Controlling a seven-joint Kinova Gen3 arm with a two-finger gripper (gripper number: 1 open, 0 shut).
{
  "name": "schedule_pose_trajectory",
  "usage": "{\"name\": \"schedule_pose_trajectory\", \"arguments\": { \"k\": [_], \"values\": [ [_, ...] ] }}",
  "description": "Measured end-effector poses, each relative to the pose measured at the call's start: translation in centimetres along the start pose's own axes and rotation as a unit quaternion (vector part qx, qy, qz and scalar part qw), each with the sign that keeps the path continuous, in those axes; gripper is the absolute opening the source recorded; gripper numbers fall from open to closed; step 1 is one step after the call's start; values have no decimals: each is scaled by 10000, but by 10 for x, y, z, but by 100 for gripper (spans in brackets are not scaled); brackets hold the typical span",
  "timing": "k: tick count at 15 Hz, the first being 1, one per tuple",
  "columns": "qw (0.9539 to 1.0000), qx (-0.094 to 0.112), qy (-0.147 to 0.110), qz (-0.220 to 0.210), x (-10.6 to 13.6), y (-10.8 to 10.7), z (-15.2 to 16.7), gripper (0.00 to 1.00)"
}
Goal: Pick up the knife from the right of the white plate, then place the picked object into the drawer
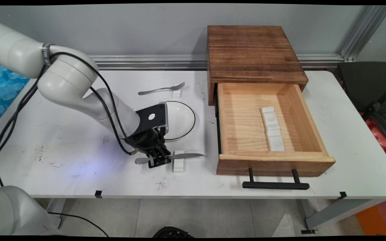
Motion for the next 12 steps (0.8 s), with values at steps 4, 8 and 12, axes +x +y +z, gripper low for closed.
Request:
{"name": "schedule_pose_trajectory", "arguments": {
  "k": [4, 8, 12],
  "values": [
    [10000, -30, 11, -16, 2, 0, -2, 0],
    [10000, -36, 19, -31, 7, -2, -6, 0],
    [10000, -55, 31, -56, 16, -5, -16, 0]
  ]
}}
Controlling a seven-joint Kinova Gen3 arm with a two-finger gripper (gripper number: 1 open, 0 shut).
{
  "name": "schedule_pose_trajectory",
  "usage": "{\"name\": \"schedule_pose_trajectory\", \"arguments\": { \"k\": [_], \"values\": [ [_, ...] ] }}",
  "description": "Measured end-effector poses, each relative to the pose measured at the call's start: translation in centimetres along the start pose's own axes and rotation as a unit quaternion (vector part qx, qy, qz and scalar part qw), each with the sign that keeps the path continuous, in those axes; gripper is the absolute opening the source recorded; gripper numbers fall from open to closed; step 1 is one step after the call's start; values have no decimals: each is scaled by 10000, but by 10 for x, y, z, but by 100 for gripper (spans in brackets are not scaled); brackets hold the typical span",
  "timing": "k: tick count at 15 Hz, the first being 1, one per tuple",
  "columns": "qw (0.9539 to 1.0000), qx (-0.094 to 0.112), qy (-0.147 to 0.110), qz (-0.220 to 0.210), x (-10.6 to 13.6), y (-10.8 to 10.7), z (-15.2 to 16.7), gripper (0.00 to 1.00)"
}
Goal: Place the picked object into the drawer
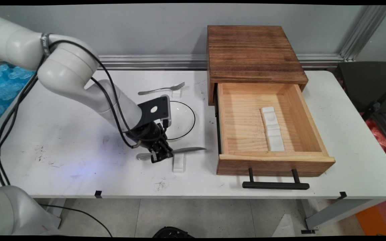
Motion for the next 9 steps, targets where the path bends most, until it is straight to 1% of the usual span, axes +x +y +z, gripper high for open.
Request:
{"name": "schedule_pose_trajectory", "arguments": {
  "k": [5, 9],
  "values": [
    [9998, -137, -90, -73, 12, -1, -23, 0],
    [9996, -200, -170, -77, 20, -5, -41, 0]
  ]
}}
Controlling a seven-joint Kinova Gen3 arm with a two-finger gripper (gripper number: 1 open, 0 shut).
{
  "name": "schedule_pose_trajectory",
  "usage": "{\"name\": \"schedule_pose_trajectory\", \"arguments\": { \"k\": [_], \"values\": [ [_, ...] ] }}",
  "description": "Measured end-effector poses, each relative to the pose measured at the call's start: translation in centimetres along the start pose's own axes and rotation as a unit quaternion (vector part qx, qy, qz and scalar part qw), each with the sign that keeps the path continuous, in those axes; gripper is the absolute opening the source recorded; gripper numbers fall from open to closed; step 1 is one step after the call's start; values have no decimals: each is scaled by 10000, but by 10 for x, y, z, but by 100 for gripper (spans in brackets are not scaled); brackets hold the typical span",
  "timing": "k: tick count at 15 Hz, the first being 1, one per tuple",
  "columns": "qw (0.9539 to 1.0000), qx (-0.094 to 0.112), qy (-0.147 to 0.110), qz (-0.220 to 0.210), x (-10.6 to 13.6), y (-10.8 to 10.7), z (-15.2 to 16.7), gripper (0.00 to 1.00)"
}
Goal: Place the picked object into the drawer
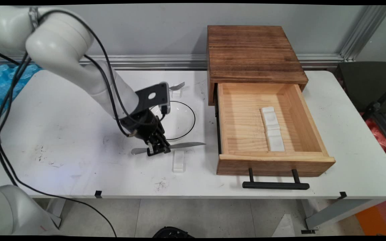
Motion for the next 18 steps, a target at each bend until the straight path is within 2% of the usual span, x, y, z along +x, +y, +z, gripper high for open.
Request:
{"name": "schedule_pose_trajectory", "arguments": {
  "k": [6, 10, 18],
  "values": [
    [9999, -75, -80, 92, 22, -13, -26, 0],
    [9997, -108, -101, 181, 49, -24, -43, 0],
    [9989, -152, 204, 394, 119, -38, -56, 0]
  ]
}}
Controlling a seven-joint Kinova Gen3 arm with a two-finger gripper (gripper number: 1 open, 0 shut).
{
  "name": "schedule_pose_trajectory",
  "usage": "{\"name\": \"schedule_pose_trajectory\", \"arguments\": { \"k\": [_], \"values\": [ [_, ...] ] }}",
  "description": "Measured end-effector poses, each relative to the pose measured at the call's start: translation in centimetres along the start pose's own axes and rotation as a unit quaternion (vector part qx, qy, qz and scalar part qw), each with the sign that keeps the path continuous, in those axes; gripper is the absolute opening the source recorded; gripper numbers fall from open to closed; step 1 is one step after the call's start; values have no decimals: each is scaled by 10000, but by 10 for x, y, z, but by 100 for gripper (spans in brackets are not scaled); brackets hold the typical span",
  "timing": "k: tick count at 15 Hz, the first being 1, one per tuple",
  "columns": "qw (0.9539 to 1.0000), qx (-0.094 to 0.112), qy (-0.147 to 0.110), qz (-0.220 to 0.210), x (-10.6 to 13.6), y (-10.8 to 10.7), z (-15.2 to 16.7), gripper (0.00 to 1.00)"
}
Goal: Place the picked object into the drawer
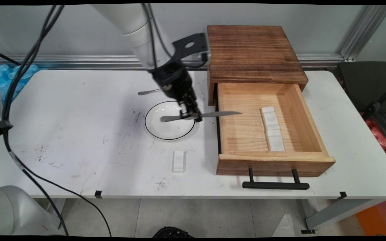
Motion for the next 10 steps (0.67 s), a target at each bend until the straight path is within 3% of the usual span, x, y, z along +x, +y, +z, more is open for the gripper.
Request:
{"name": "schedule_pose_trajectory", "arguments": {
  "k": [10],
  "values": [
    [9989, -20, 472, 59, 83, -12, 32, 0]
  ]
}}
